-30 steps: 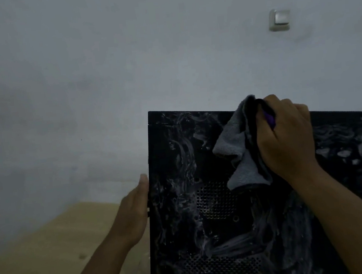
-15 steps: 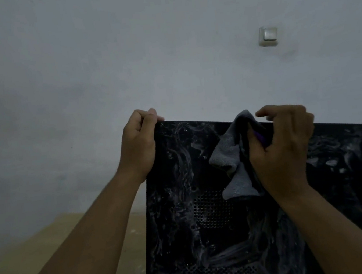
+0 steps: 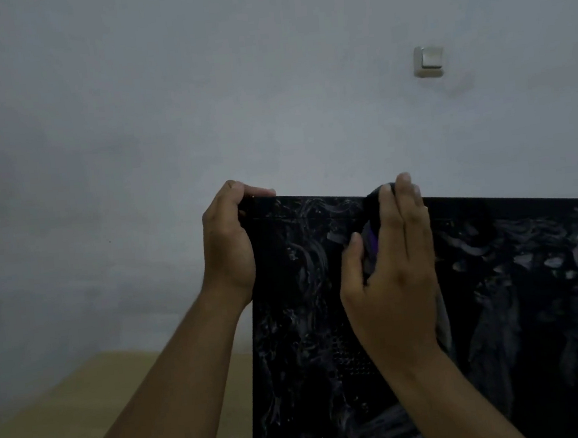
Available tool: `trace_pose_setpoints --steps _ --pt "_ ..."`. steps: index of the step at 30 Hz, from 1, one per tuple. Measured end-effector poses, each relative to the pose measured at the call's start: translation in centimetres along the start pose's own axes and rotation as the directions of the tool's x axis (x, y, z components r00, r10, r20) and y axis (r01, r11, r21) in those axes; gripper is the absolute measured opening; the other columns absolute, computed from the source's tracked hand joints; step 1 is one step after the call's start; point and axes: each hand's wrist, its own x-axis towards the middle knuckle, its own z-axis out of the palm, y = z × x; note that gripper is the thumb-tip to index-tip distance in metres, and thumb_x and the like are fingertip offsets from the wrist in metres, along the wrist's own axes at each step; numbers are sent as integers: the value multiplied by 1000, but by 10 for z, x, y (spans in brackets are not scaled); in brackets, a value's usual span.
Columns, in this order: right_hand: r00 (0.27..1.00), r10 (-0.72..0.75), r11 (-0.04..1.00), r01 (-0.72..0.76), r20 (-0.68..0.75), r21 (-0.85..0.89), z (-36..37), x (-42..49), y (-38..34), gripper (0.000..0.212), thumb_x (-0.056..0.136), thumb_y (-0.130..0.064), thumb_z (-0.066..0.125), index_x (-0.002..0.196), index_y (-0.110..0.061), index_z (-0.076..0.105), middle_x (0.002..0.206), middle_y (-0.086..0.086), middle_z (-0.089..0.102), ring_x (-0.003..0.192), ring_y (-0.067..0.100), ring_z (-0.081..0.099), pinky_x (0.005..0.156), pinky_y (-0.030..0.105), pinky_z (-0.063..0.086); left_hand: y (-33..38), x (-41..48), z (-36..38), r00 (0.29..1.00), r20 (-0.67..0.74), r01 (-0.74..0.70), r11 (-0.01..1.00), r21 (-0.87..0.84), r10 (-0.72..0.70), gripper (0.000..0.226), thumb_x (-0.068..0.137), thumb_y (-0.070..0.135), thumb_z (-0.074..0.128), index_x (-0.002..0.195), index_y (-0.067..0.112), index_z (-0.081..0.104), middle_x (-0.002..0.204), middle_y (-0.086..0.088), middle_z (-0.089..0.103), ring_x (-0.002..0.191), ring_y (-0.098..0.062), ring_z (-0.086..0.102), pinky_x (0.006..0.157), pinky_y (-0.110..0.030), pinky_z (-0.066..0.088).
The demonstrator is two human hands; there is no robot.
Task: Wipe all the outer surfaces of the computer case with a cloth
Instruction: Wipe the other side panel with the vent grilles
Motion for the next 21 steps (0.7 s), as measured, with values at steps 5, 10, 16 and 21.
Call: trace_pose_setpoints --steps 5,10,16,21 --pt "988 -139 990 138 -66 -20 18 -4 -3 45 96 0 50 142 4 46 151 16 42 145 26 33 117 46 33 -3 0 0 998 58 27 988 -150 -19 44 91 35 37 82 10 72 94 -17 65 92 -27 62 83 -42 51" --pt "976 -215 977 215 -37 12 28 -2 -24 43 98 0 46 141 4 48 151 18 42 145 27 33 121 42 26 -3 0 2 990 138 39 967 -251 -4 47 90 40 36 91 1 61 87 -14 61 86 -25 61 74 -34 54" --pt "906 -413 906 399 93 139 40 3 -48 43 98 -4 45 140 1 49 151 17 42 145 27 33 121 40 25 -2 0 0 964 264 87 917 -390 21 56 103 43 19 84 3 53 80 -8 58 80 -18 61 76 -28 54" --pt "755 -624 775 565 202 283 23 7 -14 38 97 -7 51 134 -3 58 146 10 51 141 21 41 117 41 33 -3 2 -2 982 189 66 960 -273 -14 64 106 44 15 88 2 60 86 -11 65 82 -21 64 74 -30 54"
